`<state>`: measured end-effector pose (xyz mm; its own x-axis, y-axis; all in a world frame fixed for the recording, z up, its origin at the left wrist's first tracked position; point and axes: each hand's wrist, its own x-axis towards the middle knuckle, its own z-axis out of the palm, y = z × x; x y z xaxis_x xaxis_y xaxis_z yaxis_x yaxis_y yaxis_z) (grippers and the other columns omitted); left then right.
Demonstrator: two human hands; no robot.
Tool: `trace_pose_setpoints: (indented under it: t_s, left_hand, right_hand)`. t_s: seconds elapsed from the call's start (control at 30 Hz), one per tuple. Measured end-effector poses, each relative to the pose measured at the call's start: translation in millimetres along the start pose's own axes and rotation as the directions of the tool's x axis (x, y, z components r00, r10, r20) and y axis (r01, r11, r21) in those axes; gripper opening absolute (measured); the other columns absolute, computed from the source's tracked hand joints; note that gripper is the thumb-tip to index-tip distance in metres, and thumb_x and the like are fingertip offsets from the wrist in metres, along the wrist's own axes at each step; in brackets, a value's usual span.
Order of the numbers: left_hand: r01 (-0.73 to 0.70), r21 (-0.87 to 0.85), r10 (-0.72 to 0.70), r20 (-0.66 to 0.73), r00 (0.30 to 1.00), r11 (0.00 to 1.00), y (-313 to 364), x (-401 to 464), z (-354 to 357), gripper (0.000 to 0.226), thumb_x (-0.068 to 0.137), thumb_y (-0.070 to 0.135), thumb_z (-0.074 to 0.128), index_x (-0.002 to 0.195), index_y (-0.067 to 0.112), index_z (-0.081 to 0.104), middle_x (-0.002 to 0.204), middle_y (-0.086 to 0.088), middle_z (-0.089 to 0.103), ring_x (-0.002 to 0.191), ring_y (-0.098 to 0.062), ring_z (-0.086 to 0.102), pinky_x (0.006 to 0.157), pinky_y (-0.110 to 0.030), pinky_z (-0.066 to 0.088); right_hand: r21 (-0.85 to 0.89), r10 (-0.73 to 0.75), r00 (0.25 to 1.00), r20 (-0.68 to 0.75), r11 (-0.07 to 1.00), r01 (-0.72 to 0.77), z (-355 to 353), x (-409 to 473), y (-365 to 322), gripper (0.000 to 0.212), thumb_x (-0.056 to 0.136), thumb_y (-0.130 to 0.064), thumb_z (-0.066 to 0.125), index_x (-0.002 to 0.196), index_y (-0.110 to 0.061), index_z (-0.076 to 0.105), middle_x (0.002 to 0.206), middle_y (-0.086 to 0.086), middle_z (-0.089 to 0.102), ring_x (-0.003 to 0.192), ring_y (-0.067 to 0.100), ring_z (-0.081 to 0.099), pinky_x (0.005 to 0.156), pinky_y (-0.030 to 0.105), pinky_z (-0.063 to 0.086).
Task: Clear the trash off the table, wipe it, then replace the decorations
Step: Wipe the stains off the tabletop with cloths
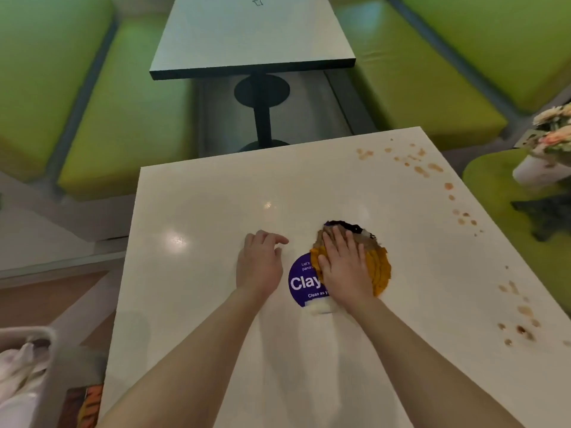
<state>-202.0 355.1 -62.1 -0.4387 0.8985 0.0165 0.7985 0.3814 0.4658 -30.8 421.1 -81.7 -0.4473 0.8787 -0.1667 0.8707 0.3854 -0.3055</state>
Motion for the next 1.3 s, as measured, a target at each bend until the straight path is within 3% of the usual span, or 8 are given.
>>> trace_pose_setpoints:
  t_s: [0.1,0.17,0.43,0.63,0.77,0.9,1.1,1.3]
  left_hand:
    - [-0.019,0.028,0.019,0.009,1.000,0.999,9,-8,5,0.024,0.099,0.021,0.049,0.119,0.028,0.062,0.120,0.005,0.056,0.114,-0.017,0.043,0.089,-0.029,0.041]
    - [-0.053,0.033,0.053,0.009,0.999,0.998,19,-15,8,0.024,0.100,0.023,0.048,0.119,0.027,0.062,0.120,0.006,0.056,0.113,-0.016,0.043,0.090,-0.026,0.038]
    - [-0.302,0.053,0.291,0.155,0.944,0.952,65,-71,37,0.033,0.099,0.029,0.051,0.131,0.022,0.057,0.132,0.004,0.054,0.123,-0.023,0.046,0.096,-0.035,0.042]
    - [-0.230,0.089,0.214,0.162,0.963,0.969,74,-87,43,0.037,0.099,0.030,0.053,0.135,0.023,0.051,0.140,0.006,0.047,0.129,-0.021,0.038,0.098,-0.030,0.039]
    - [-0.225,0.112,0.205,0.163,0.965,0.968,77,-89,44,0.032,0.099,0.025,0.052,0.131,0.022,0.053,0.139,0.005,0.047,0.126,-0.022,0.039,0.092,-0.029,0.041]
    - [-0.223,0.135,0.203,0.153,0.967,0.965,79,-91,44,0.025,0.100,0.020,0.051,0.124,0.021,0.056,0.133,0.002,0.050,0.121,-0.023,0.041,0.083,-0.031,0.043]
    - [-0.187,0.237,0.146,0.179,0.973,0.954,93,-97,45,0.027,0.101,0.019,0.047,0.128,0.019,0.053,0.137,-0.001,0.047,0.126,-0.024,0.039,0.079,-0.032,0.045]
    - [-0.123,0.387,0.073,0.141,0.987,0.914,103,-108,54,0.032,0.098,0.014,0.048,0.130,0.018,0.052,0.135,-0.011,0.046,0.125,-0.032,0.040,0.083,-0.035,0.048]
  right_hand:
    - [0.015,-0.160,0.986,0.046,0.987,0.160,9,-27,-9,0.064,0.095,-0.049,0.001,0.156,-0.032,0.010,0.163,-0.013,-0.005,0.150,0.011,-0.013,0.118,0.032,-0.013]
    - [0.054,-0.172,0.984,0.035,0.984,0.170,3,-33,14,0.052,0.104,-0.043,0.015,0.155,-0.035,0.015,0.162,-0.016,-0.001,0.150,0.008,-0.010,0.119,0.030,-0.010]
    - [0.033,0.176,0.981,-0.082,0.984,-0.174,-13,-71,89,0.051,0.106,-0.040,0.018,0.156,-0.030,0.015,0.164,-0.009,0.002,0.151,0.015,-0.003,0.121,0.037,-0.003]
    - [0.019,-0.010,1.000,-0.013,1.000,0.010,1,-132,87,0.068,0.092,-0.050,-0.004,0.155,-0.032,0.011,0.162,-0.014,-0.002,0.150,0.008,-0.009,0.118,0.027,-0.011]
    - [0.021,0.170,0.982,-0.085,0.985,-0.169,-10,-147,127,0.067,0.094,-0.049,-0.001,0.156,-0.030,0.016,0.163,-0.012,0.001,0.151,0.011,-0.004,0.119,0.030,-0.007]
    - [0.032,0.247,0.961,-0.122,0.969,-0.245,6,-163,91,0.070,0.094,-0.048,-0.003,0.156,-0.025,0.019,0.164,-0.006,0.006,0.151,0.016,0.000,0.121,0.036,-0.003]
    - [0.027,-0.055,0.998,0.010,0.998,0.054,-1,-200,114,0.057,0.100,-0.050,0.008,0.154,-0.039,0.018,0.162,-0.018,0.002,0.149,0.003,-0.011,0.123,0.035,0.001]
    - [0.135,0.185,0.958,-0.218,0.978,-0.158,-10,-236,162,0.045,0.101,-0.053,0.029,0.143,-0.046,0.044,0.160,-0.009,0.019,0.144,0.013,0.022,0.115,0.030,0.027]
